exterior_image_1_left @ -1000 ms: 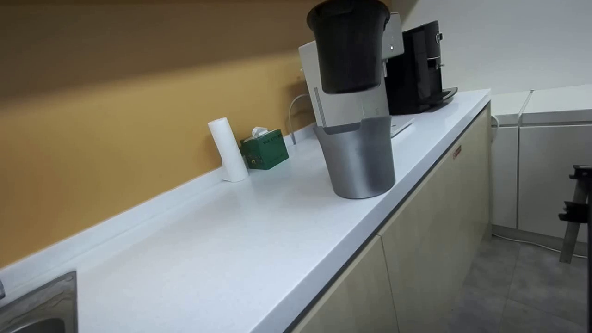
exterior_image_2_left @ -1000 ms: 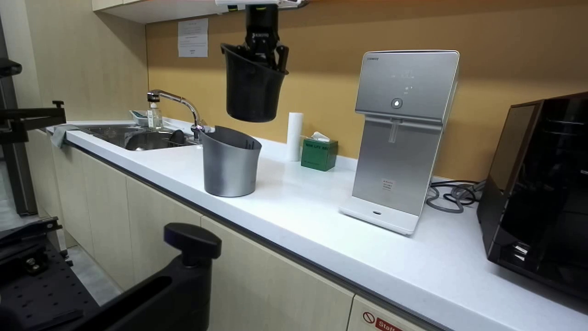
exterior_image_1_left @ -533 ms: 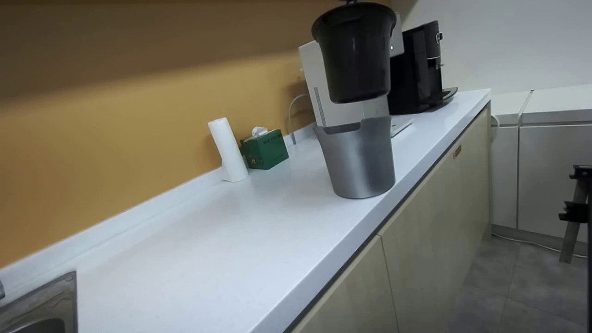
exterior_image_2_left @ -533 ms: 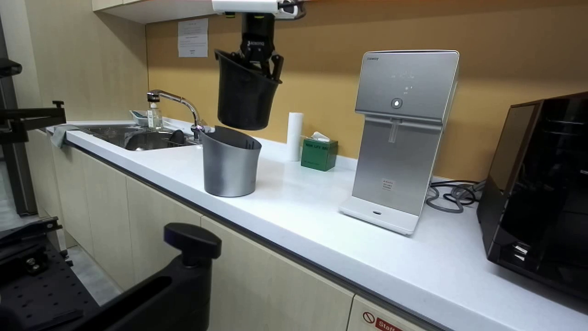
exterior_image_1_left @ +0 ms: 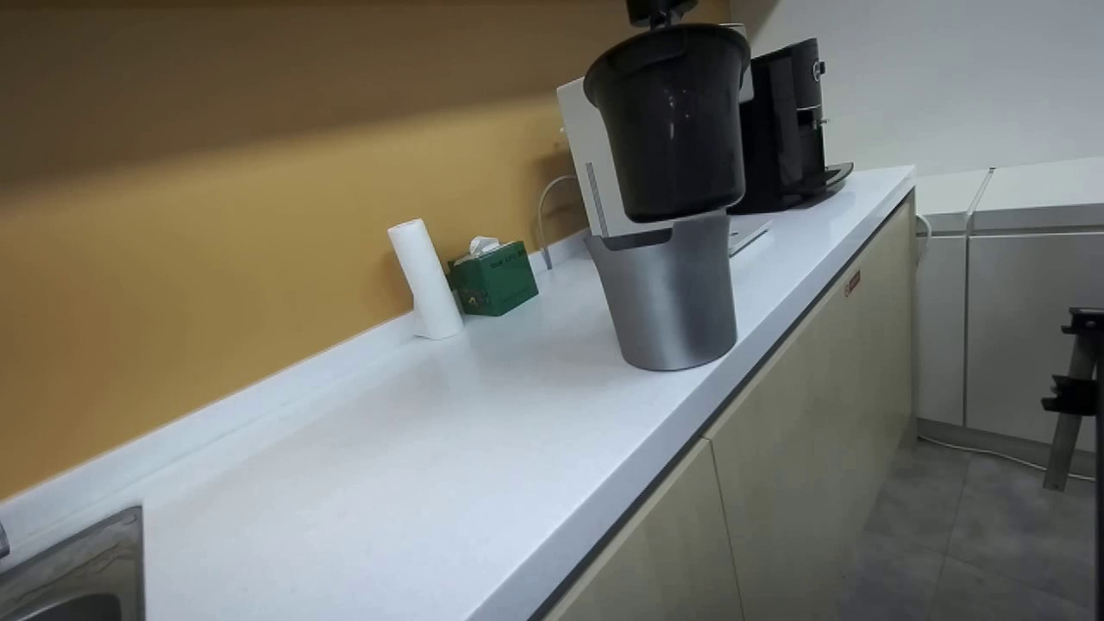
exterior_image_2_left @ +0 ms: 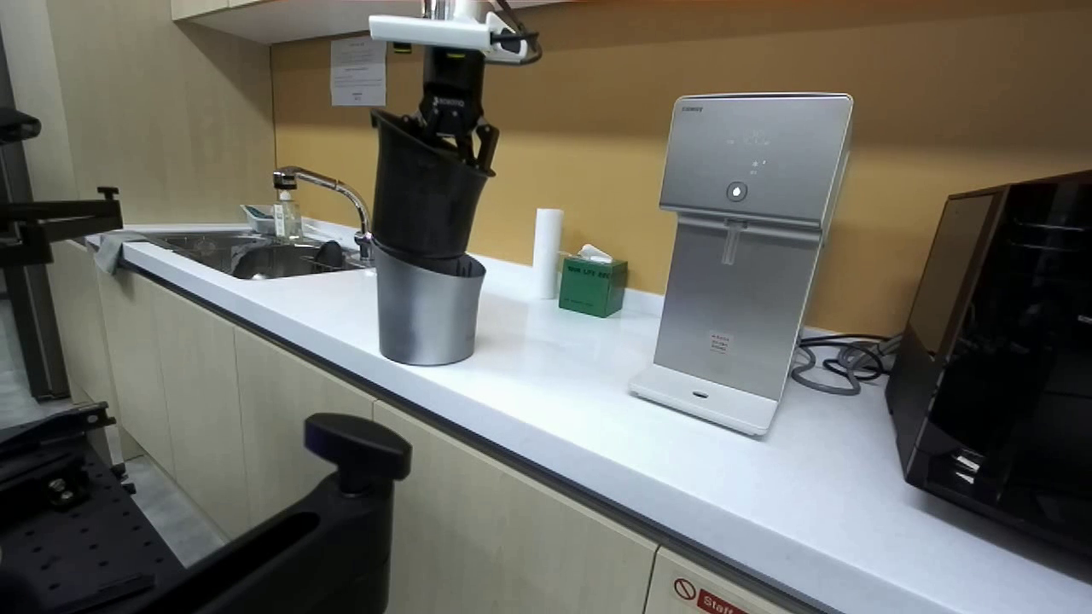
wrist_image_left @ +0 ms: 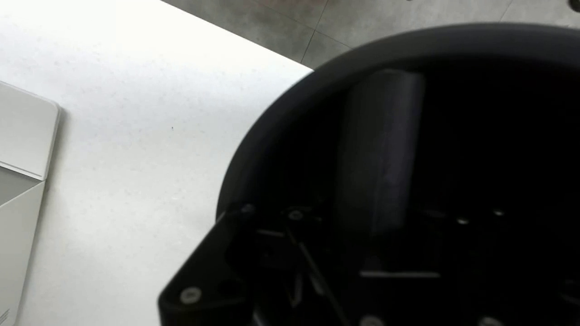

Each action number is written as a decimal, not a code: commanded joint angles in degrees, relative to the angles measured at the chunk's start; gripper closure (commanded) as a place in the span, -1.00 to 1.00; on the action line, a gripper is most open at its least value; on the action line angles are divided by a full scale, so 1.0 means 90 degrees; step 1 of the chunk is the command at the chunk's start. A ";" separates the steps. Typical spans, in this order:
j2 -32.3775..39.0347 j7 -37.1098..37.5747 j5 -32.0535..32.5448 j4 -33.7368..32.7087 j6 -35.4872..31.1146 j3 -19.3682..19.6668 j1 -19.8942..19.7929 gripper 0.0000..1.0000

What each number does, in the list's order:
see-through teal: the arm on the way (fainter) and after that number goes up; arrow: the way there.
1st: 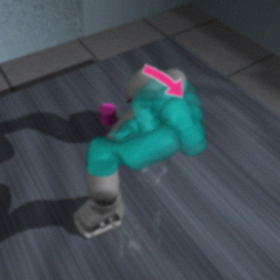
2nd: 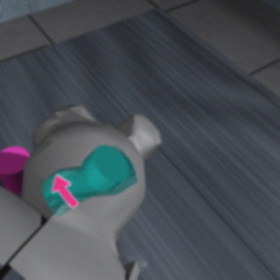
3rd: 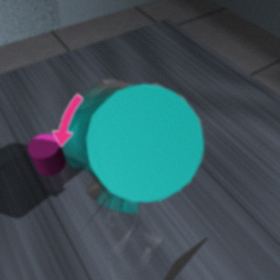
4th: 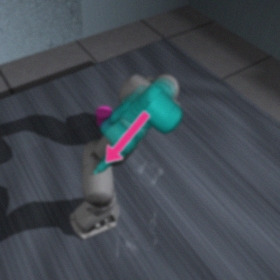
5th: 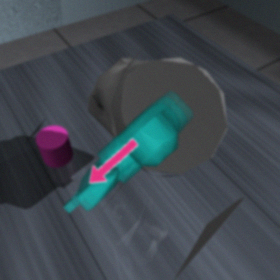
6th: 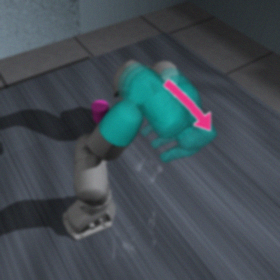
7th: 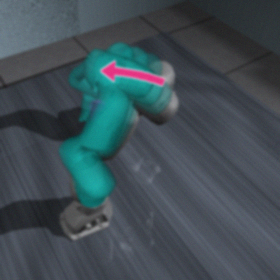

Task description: Put the black bin in the grey bin

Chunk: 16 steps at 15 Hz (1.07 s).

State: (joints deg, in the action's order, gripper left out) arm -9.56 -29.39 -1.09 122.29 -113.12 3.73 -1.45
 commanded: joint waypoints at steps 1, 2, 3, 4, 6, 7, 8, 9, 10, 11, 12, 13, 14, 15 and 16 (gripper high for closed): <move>-0.0349 0.0482 -0.0028 0.0327 -0.0340 -0.0122 0.0132 0.98; -0.0384 0.0575 0.0012 0.0409 -0.0498 -0.0155 0.0156 0.98; -0.0425 0.0651 0.0046 0.0513 -0.0731 -0.0188 0.0178 0.98; -0.0449 0.0725 0.0116 0.0607 -0.1021 -0.0218 0.0195 0.98; -0.0460 0.0855 0.0189 0.0742 -0.1394 -0.0270 0.0211 0.98; -0.0451 0.0924 0.0237 0.0793 -0.1524 -0.0293 0.0215 0.98; -0.0440 0.0974 0.0293 0.0846 -0.1652 -0.0316 0.0219 0.98; -0.0420 0.1043 0.0345 0.0877 -0.1741 -0.0333 0.0218 0.98; -0.0407 0.1088 0.0399 0.0909 -0.1821 -0.0345 0.0212 0.98; -0.0393 0.1155 0.0513 0.0920 -0.1868 -0.0354 0.0196 0.98; -0.0387 0.1212 0.0599 0.0939 -0.1925 -0.0362 0.0184 0.98; -0.0384 0.1285 0.0709 0.0949 -0.1950 -0.0373 0.0174 0.98; -0.0381 0.1373 0.0829 0.0962 -0.1996 -0.0386 0.0160 0.98; -0.0376 0.1443 0.0915 0.0963 -0.1988 -0.0393 0.0156 0.98; -0.0364 0.1534 0.1049 0.0964 -0.1977 -0.0412 0.0146 0.98</move>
State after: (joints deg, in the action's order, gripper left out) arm -11.67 -19.61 5.03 130.35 -130.32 0.54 0.09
